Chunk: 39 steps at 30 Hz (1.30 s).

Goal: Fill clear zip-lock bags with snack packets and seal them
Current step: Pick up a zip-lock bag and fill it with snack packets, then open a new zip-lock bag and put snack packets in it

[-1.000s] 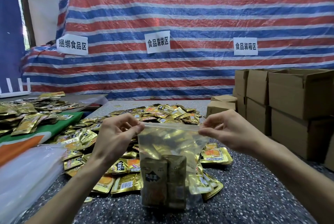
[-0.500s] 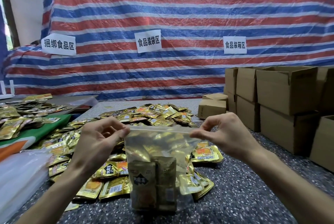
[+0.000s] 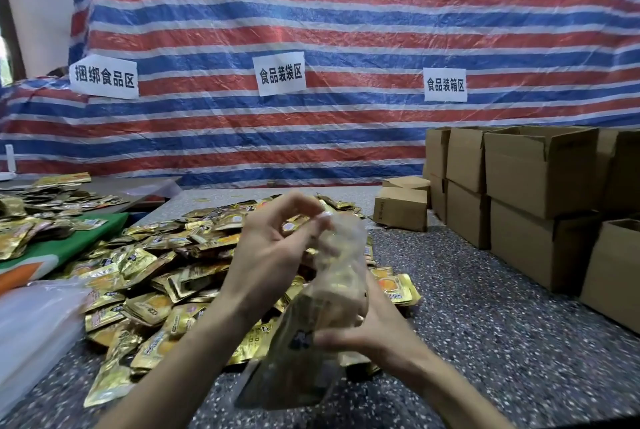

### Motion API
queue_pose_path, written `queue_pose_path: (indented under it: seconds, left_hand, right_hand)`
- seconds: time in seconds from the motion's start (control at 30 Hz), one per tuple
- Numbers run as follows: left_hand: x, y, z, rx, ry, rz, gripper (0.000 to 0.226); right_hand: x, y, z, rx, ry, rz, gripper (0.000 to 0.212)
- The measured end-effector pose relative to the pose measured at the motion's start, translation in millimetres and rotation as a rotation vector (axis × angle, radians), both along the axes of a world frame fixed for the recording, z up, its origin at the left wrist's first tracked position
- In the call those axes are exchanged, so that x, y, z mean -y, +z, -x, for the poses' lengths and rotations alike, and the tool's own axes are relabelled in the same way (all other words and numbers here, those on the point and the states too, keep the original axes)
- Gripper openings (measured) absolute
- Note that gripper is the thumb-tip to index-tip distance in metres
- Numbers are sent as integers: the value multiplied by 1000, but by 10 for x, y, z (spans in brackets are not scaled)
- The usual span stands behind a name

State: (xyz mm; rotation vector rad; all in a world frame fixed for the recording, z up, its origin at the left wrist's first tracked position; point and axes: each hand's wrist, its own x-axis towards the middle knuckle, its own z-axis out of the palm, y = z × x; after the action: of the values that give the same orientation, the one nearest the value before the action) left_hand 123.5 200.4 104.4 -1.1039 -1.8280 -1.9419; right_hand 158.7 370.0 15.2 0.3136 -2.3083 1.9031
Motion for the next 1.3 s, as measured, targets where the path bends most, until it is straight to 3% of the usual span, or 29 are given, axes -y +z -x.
queue_pose_path:
  seconds: [0.1,0.17,0.33,0.5,0.6,0.7,0.77,0.87,1.0,1.07,1.17,1.3]
  left_hand:
    - [-114,134,-41,68,-76,-112,12]
    - [-167,216,-39,78,-55,-156,7]
    - [-60,151,56,-39,178,24,12]
    - [156,-126,119,31,257,230,9]
    - [276,-265,177,63,291,339,5]
    - [407,-372,224,80,301,370,3]
    - [507,-415,250,85,315,380,4]
    - [681,-438,274,95,339,418,5]
    - [956,-475,363,116,437,430,6]
    - [1077,-531,429,139,492,435,6]
    - [1275,-679,570,157,603,518,4]
    - [1724,-889,854,244,901,719,11]
  right_hand:
    - [-77,43,-163,-31,132,-40,105]
    - [-232,101,-223,-21,100,39,95]
    - [-1083,435,-210,-46,-297,78,85]
    - [-2018,528,216,4,-730,-19,52]
    - [-2272,360,507,253,-810,-385,48]
    - [-2177,-63,682,551,-743,-918,72]
    - [-2054,-350,753,610,-657,-1093,74]
    - [-1926,-504,802,537,-624,-1058,63]
    - [-1805,-363,794,497,-571,-980,66]
    - [-1689,-306,784,474,-657,-1042,60]
    - [-1444,-189,794,257,-829,-1062,50]
    - [-944,-11,715,-52,-695,-899,37]
